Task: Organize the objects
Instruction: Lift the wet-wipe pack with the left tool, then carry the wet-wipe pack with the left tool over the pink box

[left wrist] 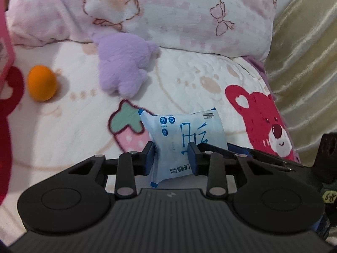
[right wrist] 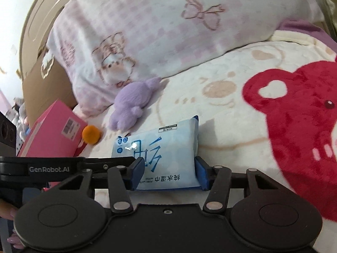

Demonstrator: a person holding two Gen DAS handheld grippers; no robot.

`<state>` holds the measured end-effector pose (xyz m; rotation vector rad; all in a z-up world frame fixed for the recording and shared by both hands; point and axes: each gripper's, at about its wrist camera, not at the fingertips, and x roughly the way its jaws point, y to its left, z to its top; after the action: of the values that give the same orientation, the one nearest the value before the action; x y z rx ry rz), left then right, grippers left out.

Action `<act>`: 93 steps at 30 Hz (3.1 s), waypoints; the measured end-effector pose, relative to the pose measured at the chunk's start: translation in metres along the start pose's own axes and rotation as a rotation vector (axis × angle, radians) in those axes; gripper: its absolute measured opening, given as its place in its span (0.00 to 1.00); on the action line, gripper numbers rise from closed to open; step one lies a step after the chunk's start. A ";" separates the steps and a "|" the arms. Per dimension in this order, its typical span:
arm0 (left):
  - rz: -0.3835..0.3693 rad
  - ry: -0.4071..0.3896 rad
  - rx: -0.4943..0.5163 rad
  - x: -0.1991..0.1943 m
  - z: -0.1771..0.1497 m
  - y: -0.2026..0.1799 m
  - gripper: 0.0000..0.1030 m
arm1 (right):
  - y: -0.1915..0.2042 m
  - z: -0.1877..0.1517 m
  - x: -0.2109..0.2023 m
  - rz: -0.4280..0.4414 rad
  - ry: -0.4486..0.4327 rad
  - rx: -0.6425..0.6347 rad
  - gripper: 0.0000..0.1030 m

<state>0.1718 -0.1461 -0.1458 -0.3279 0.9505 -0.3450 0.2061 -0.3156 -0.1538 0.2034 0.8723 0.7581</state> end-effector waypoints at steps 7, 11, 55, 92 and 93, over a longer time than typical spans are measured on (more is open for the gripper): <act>0.042 -0.047 0.110 -0.035 -0.018 0.000 0.30 | 0.026 -0.009 -0.004 0.044 0.053 -0.022 0.52; 0.056 -0.053 0.113 -0.055 -0.025 0.008 0.31 | 0.045 -0.016 -0.008 0.050 0.062 -0.038 0.51; 0.034 -0.043 0.098 -0.249 -0.082 0.068 0.30 | 0.227 -0.082 -0.080 0.050 0.064 -0.151 0.54; 0.051 -0.082 0.057 -0.358 0.002 0.147 0.34 | 0.370 -0.014 -0.079 0.100 0.043 -0.455 0.43; 0.049 -0.077 0.047 -0.356 0.010 0.152 0.34 | 0.373 -0.009 -0.075 0.095 0.047 -0.463 0.42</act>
<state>0.0112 0.1432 0.0555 -0.2728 0.8726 -0.3074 -0.0238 -0.0968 0.0560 -0.1854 0.7128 1.0348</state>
